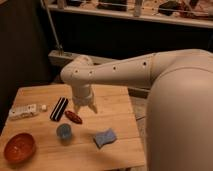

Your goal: Pick up the ceramic bowl

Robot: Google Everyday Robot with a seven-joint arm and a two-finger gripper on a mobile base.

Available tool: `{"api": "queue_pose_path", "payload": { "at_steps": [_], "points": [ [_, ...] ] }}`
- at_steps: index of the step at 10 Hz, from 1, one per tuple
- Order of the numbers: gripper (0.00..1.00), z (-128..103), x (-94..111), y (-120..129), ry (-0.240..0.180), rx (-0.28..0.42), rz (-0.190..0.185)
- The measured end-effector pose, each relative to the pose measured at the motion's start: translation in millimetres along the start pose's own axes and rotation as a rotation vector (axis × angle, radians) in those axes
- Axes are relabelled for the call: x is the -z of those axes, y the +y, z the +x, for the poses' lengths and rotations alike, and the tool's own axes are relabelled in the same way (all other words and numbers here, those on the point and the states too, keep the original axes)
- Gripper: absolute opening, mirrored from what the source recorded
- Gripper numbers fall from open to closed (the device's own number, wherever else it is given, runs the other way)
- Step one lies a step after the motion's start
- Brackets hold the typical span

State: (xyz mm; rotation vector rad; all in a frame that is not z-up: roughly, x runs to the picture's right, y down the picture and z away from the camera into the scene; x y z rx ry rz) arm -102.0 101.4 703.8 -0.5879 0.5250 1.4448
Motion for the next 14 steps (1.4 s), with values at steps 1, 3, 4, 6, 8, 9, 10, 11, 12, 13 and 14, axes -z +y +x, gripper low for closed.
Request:
{"api": "queue_pose_path", "payload": {
  "at_steps": [1,3,4,6,8,9,10,11,12,13,14],
  "points": [
    [0.65,0,0,0,0.000,0.000,-0.001],
    [0.65,1,5,13,-0.020,0.042,-0.020],
    [0.65,3,7,21,-0.028,0.068,-0.024],
    [0.65,13,8,51,-0.041,0.154,-0.017],
    [0.65,34,4,83,-0.047,0.256,0.022],
    [0.65,44,2,96,-0.052,0.301,0.039],
    [0.65,65,-2,123,-0.060,0.388,0.060],
    [0.65,80,-4,141,-0.071,0.452,0.065],
    [0.65,93,-6,159,-0.085,0.511,0.055],
    [0.65,104,-9,177,-0.105,0.571,0.043],
    [0.65,112,-12,188,-0.119,0.613,0.034]
  ]
}}
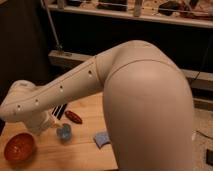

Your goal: Pick up the ceramic bowl

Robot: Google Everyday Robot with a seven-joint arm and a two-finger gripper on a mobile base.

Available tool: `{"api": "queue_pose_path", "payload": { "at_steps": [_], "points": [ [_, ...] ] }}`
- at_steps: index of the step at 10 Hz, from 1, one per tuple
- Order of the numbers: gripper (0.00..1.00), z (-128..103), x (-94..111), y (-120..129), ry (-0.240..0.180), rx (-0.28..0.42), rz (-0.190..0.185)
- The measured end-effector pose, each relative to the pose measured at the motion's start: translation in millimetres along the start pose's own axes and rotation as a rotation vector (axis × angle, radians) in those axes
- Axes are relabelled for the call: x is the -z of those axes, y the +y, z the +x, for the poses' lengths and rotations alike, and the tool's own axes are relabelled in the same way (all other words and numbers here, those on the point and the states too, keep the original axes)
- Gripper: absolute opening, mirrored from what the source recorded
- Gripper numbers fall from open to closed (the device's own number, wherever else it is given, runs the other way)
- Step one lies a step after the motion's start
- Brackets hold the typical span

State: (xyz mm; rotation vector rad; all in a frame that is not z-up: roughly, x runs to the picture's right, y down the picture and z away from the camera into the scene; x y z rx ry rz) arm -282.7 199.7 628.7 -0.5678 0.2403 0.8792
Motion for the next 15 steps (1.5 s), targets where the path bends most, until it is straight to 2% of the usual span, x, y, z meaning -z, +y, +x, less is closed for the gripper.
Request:
{"api": "queue_pose_path", "payload": {
  "at_steps": [2,6,12,15],
  "points": [
    [0.65,0,-3,28,-0.042,0.086,-0.011],
    [0.65,0,-10,47,-0.072,0.136,-0.011],
    [0.65,-27,-37,57,-0.032,0.102,-0.031],
    [0.65,-43,-55,56,0.008,0.092,-0.042]
  ]
}}
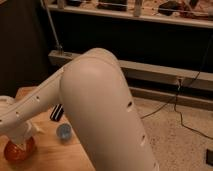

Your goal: Pick up the ceramic bowl

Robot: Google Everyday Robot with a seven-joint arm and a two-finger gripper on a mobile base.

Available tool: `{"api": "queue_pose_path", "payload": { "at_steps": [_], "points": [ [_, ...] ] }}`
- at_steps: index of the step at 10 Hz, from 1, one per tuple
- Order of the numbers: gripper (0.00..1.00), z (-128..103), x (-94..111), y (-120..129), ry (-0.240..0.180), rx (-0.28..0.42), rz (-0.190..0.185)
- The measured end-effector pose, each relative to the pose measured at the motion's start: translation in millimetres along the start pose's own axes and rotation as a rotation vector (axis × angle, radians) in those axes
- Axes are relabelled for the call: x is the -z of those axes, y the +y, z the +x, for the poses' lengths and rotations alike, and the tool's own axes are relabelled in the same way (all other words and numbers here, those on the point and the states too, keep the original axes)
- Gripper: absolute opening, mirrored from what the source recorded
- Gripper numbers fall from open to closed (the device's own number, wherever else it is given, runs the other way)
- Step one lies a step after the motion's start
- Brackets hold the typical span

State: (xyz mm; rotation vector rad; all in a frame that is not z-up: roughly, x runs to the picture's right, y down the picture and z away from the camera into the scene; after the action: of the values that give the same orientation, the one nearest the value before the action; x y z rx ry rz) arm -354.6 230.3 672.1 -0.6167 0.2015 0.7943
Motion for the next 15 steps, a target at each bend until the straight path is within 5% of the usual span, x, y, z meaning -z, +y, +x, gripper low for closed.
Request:
{"api": "queue_pose_path", "payload": {
  "at_steps": [3,10,12,15],
  "points": [
    [0.65,-7,-26,-2,0.067,0.021,-0.007],
    [0.65,-23,-59,-9,0.111,0.030,0.047],
    [0.52,-24,-66,-5,0.128,0.046,0.056],
    [0.19,-20,-72,6,0.182,0.077,0.038]
  ]
}}
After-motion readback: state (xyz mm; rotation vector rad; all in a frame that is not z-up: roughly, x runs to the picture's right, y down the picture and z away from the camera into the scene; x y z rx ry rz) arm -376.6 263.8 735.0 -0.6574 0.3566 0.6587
